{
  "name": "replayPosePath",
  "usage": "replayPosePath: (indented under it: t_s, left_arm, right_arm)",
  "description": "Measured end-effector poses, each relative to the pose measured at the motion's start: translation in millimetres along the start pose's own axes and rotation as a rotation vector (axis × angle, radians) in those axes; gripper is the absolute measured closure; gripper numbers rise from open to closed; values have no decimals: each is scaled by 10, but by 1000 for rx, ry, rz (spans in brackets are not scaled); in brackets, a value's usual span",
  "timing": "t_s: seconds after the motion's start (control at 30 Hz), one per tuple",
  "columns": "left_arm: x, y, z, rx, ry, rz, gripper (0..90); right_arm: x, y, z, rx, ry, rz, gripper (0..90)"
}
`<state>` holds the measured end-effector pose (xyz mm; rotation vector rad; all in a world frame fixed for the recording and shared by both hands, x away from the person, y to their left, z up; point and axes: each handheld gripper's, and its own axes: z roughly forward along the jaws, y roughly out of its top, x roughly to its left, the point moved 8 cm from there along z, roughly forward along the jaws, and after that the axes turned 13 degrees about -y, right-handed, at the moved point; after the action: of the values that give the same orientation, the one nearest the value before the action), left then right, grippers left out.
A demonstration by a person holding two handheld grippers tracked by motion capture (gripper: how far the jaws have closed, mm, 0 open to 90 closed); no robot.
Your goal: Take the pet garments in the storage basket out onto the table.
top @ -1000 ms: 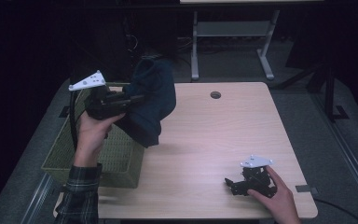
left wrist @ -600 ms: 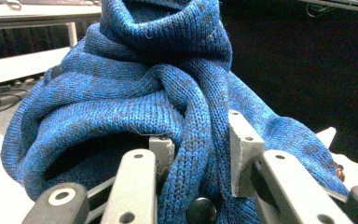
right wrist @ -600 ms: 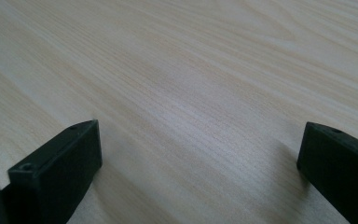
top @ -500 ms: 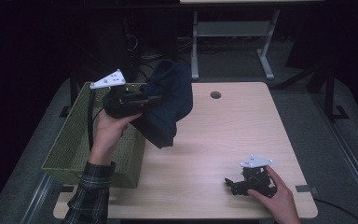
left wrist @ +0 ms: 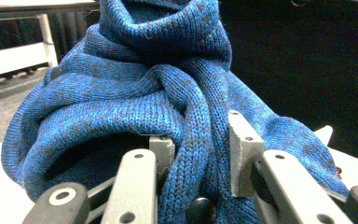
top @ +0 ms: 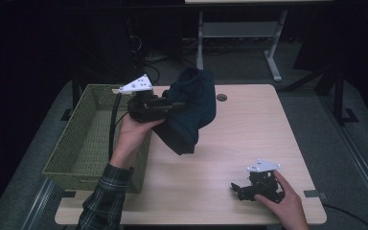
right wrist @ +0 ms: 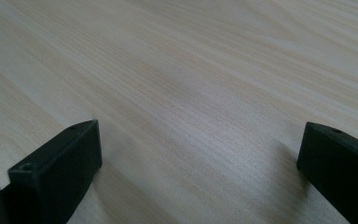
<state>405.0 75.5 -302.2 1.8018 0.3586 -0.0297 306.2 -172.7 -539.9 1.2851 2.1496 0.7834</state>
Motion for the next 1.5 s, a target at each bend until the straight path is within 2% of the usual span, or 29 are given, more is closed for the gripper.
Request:
replayPosePath:
  t_s: [0.07,0.13,0.33,0.37,0.47,0.6,0.67,0.8,0.93,1.1,1.2,1.3,1.5]
  left_arm:
    - [4,-34,124,15,-3,-2,678]
    - [6,-50,165,24,-4,-2,678]
    - [32,-205,476,82,-9,-10,677]
    - [32,-205,476,82,-9,-10,678]
    - [48,-312,668,120,-18,-16,677]
    - [74,-379,794,139,-22,-21,677]
    - [97,-448,920,154,-27,-32,677]
    - [119,-540,1043,178,-30,-42,677]
    - [163,-741,1234,231,-34,-69,677]
    - [217,-984,1397,283,-41,-119,676]
    - [254,-1112,1457,327,-37,-118,676]
    - [265,-1193,1509,343,-39,-133,676]
    - [288,-1330,1585,372,-31,-135,671]
  right_arm:
    - [0,0,0,0,0,0,0]
    - [-1,0,0,0,0,-1,0]
    - [0,0,0,0,0,0,0]
    - [0,0,0,0,0,0,0]
    - [1,-1,-1,1,0,1,0]
    - [1,0,1,-1,0,1,0]
    - [1,0,0,0,0,1,0]
    - [1,-1,0,0,0,1,0]
    - [1,-1,-1,0,0,0,0]
    - [5,-4,-4,4,2,4,0]
    - [5,-4,-4,4,2,4,0]
    - [8,-4,-5,4,2,6,0]
    - [6,-4,-5,1,2,3,0]
